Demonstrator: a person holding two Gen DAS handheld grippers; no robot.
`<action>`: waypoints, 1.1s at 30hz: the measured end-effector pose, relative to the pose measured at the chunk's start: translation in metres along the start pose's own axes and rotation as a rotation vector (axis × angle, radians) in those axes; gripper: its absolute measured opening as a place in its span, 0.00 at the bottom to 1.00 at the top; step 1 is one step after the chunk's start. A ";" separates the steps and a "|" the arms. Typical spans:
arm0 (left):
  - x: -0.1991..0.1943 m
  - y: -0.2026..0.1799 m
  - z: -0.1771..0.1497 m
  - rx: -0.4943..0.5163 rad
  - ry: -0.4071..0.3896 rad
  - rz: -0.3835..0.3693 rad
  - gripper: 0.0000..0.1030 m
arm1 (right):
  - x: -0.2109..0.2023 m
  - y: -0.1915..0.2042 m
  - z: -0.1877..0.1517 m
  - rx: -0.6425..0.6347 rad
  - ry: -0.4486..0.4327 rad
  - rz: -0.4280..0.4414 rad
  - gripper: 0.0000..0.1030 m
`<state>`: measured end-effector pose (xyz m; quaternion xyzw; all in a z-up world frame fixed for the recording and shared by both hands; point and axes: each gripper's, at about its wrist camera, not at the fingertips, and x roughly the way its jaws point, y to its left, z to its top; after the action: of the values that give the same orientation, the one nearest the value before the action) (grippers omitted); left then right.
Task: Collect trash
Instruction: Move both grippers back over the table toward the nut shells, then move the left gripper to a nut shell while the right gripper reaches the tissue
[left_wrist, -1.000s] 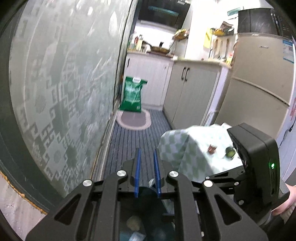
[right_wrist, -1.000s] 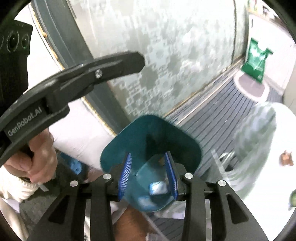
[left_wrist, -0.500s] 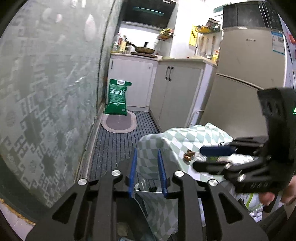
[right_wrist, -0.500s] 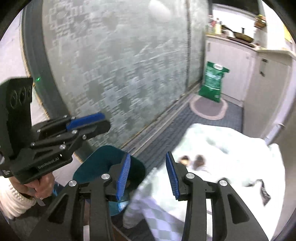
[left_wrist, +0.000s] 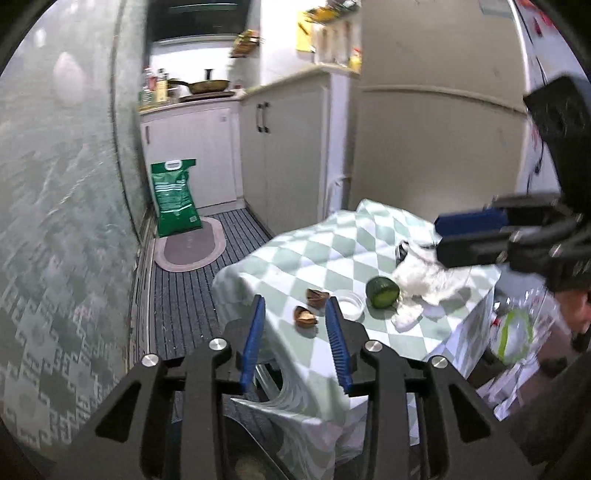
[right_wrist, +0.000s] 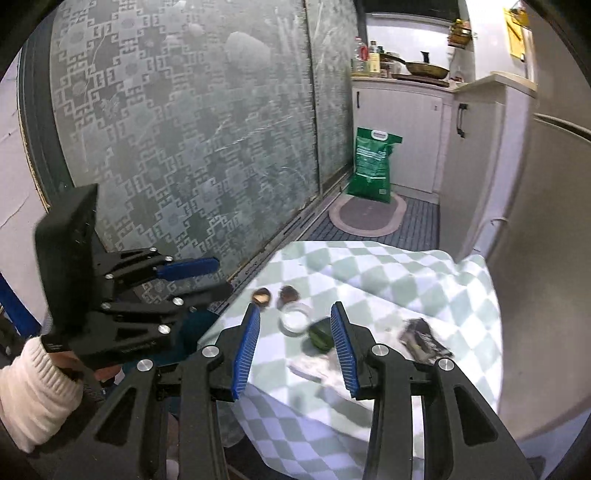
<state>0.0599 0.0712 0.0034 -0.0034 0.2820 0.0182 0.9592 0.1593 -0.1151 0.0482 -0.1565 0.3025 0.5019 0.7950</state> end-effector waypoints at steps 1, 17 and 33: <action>0.005 -0.003 0.000 0.015 0.011 -0.002 0.38 | -0.003 -0.004 -0.002 0.006 -0.001 -0.001 0.39; 0.048 -0.017 -0.007 0.064 0.094 0.038 0.28 | -0.032 -0.057 -0.025 0.066 -0.010 -0.073 0.39; 0.041 -0.012 -0.002 -0.009 0.061 0.019 0.19 | -0.001 -0.056 -0.037 0.017 0.088 -0.125 0.39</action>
<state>0.0934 0.0605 -0.0205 -0.0054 0.3109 0.0286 0.9500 0.1964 -0.1613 0.0172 -0.1901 0.3312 0.4411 0.8121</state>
